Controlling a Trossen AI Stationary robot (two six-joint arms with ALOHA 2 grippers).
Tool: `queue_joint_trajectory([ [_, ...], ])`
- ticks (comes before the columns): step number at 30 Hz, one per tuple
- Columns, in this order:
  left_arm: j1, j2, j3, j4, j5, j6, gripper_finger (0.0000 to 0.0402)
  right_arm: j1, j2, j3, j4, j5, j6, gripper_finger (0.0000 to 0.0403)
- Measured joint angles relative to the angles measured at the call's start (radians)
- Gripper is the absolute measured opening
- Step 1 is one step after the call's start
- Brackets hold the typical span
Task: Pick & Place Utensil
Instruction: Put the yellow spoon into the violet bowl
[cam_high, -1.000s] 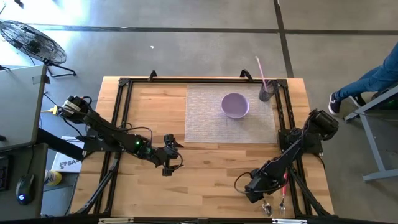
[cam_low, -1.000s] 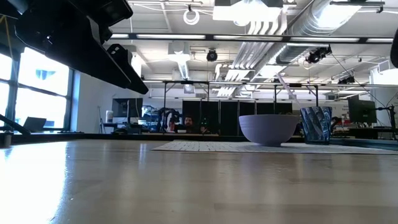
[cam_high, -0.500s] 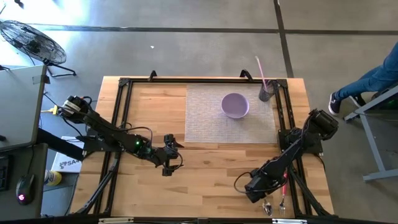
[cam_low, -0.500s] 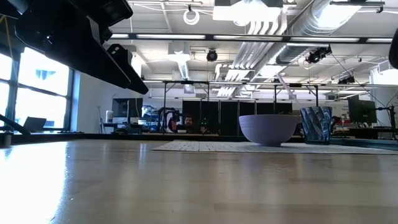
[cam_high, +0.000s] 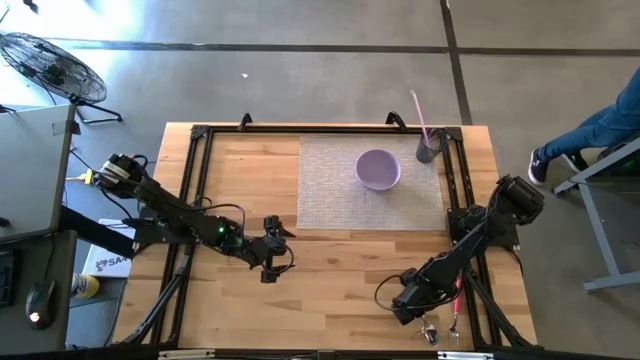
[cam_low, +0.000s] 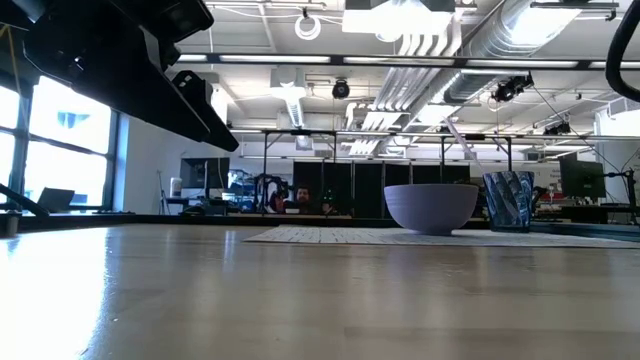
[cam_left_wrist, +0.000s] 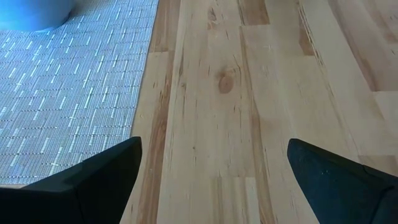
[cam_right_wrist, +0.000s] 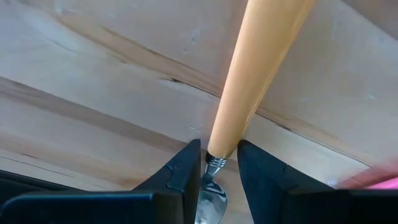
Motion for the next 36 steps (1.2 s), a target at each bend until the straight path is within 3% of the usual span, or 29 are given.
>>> queue_joint_trajectory([
  [5, 0.000, 0.000, 0.000, 0.000, 0.001, 0.000, 0.0397, 0.000, -0.001, 0.005, -0.013, 0.025, 0.001, 0.0099],
  [11, 0.000, 0.000, 0.000, 0.000, 0.001, 0.000, 0.0397, 0.001, -0.001, 0.030, -0.049, 0.128, 0.018, 0.0099],
  [19, 0.000, 0.000, 0.000, 0.000, 0.001, 0.000, 0.0397, 0.028, -0.001, 0.031, -0.047, 0.114, 0.051, 0.0099],
  [32, 0.000, 0.000, 0.000, 0.000, 0.001, 0.000, 0.0397, 0.091, -0.002, 0.033, -0.068, 0.194, 0.053, 0.0097],
  [36, 0.000, 0.000, 0.000, 0.000, 0.001, 0.000, 0.0397, 0.091, -0.002, 0.033, -0.077, 0.201, 0.038, 0.0079],
])
